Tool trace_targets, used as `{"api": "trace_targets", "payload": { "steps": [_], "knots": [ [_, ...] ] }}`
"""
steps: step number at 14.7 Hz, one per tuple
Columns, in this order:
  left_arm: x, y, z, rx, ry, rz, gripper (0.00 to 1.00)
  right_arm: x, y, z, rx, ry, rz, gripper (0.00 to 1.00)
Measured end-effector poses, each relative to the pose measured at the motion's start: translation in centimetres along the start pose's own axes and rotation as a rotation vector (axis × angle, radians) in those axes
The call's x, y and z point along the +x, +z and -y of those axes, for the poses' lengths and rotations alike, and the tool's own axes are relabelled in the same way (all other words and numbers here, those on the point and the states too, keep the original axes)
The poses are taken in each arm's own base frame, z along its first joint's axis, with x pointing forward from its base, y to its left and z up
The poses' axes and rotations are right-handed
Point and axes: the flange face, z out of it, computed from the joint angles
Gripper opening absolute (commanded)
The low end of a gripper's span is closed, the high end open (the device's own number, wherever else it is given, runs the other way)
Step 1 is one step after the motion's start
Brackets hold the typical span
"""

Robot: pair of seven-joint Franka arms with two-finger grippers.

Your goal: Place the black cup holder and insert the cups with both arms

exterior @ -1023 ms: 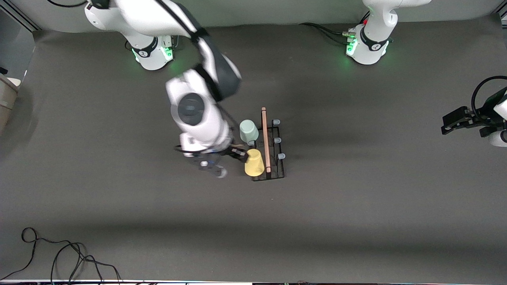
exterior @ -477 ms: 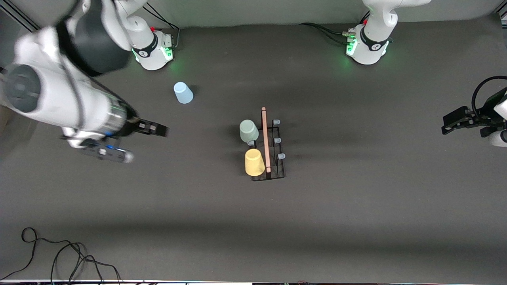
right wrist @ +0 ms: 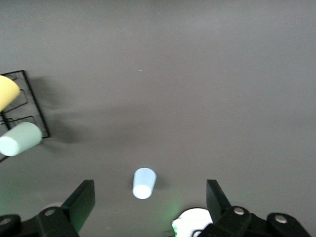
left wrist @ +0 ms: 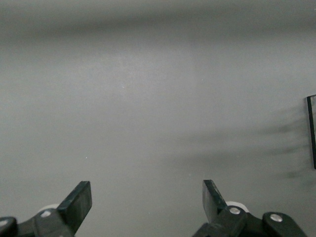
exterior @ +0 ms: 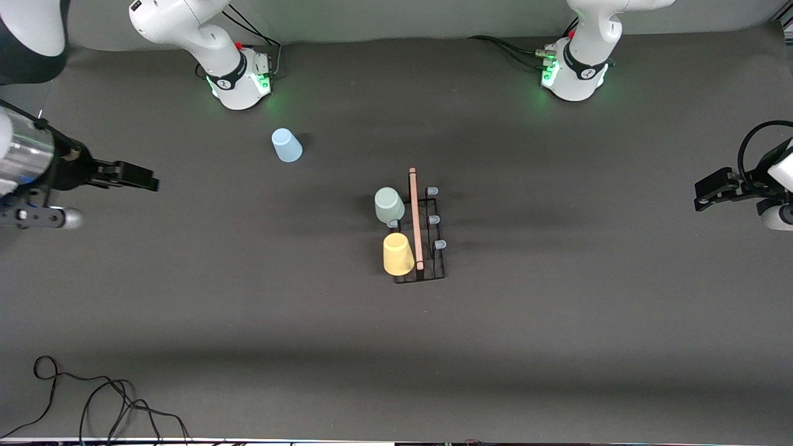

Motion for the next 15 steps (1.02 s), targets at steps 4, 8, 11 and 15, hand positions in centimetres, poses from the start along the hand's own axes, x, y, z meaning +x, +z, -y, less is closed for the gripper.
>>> {"api": "trace_targets", "payload": {
  "steps": [4,8,11,15],
  "knots": [
    [0.1,0.0,0.0,0.000,0.001,-0.004,1.00,0.4,-0.2,0.0,-0.041,-0.015,-0.038,1.00],
    [0.1,0.0,0.0,0.000,0.001,-0.004,1.00,1.0,-0.3,0.2,-0.039,-0.021,-0.084,1.00],
    [0.1,0.0,0.0,0.000,0.001,-0.003,1.00,1.3,0.0,0.2,-0.038,-0.021,-0.097,1.00],
    [0.1,0.0,-0.1,0.000,0.001,-0.003,1.00,1.9,0.6,-0.9,-0.016,-0.022,-0.081,1.00]
  ]
}}
